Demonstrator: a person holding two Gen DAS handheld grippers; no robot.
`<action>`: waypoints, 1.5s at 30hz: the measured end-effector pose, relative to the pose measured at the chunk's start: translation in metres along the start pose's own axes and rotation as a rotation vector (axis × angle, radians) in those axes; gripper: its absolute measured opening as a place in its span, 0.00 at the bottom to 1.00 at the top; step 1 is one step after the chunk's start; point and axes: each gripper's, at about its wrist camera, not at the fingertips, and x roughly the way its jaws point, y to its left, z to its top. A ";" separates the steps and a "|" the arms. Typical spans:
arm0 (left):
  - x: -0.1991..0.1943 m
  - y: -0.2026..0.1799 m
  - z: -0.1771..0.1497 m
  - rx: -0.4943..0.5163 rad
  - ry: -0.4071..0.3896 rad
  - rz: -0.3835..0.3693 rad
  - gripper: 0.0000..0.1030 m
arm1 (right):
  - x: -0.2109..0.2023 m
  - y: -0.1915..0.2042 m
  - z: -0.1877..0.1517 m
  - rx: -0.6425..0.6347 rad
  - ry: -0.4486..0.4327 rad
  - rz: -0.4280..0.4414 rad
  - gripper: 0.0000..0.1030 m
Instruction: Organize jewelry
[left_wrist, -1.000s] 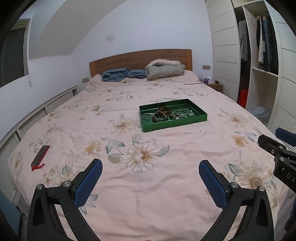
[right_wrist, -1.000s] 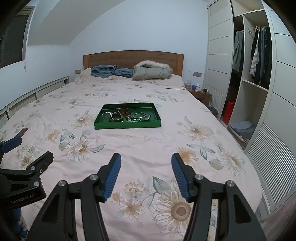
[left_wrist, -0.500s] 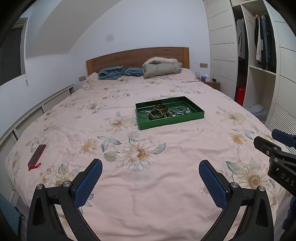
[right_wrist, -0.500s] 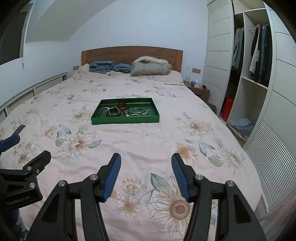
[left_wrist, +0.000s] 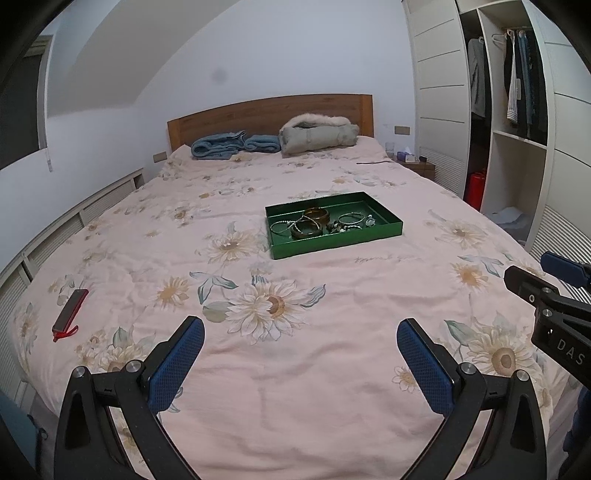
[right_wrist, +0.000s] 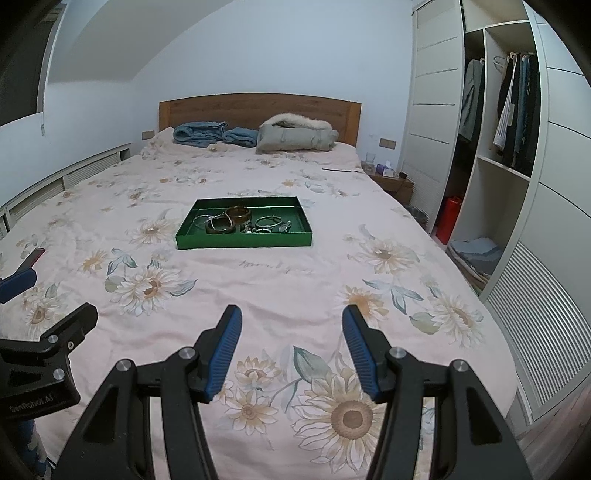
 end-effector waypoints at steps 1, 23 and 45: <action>0.000 0.000 0.000 -0.001 0.000 0.000 0.99 | -0.001 0.000 0.000 -0.001 -0.002 -0.003 0.53; -0.003 -0.002 0.000 -0.004 0.001 -0.013 0.99 | -0.001 -0.001 0.001 -0.002 -0.004 -0.008 0.53; -0.001 -0.003 0.000 -0.007 0.002 -0.014 0.99 | -0.001 -0.003 0.001 -0.001 -0.004 -0.006 0.53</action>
